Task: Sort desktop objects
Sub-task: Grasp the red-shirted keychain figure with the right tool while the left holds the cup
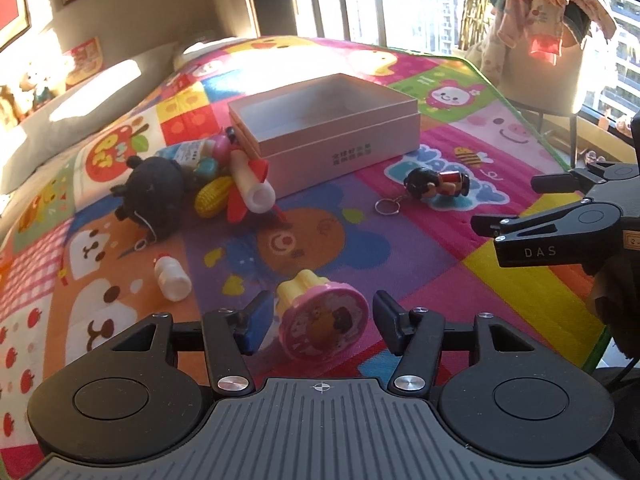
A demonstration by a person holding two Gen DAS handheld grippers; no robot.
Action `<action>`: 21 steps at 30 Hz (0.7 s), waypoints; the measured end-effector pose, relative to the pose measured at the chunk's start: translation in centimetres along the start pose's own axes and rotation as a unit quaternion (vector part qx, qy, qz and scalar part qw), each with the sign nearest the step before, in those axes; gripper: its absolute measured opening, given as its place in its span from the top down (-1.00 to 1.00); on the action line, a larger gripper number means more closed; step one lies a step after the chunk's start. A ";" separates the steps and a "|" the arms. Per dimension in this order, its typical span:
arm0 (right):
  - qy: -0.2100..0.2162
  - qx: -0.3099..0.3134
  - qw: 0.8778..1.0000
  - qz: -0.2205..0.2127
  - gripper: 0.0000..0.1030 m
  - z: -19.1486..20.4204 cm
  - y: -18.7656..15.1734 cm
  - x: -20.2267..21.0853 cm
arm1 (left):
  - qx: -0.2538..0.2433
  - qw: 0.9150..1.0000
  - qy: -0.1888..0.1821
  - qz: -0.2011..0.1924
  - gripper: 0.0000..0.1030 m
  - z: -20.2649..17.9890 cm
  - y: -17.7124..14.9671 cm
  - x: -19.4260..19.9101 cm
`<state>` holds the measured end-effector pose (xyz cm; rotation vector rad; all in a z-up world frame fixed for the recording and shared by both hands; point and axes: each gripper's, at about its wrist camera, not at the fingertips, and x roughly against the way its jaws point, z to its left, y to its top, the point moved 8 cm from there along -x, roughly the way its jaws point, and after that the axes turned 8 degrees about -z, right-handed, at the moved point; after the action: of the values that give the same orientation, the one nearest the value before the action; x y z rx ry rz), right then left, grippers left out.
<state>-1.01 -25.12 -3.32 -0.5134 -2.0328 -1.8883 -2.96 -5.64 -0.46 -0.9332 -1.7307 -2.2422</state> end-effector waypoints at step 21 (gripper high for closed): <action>0.319 0.082 0.939 0.095 0.56 16.1 4.1 1.2 | 0.177 0.968 0.145 -0.103 -0.94 13.9 0.2 4.4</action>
<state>0.05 -8.76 -0.40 -0.0301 -1.6150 -1.4929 -1.18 8.12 4.03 -0.3460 -2.0636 -1.9550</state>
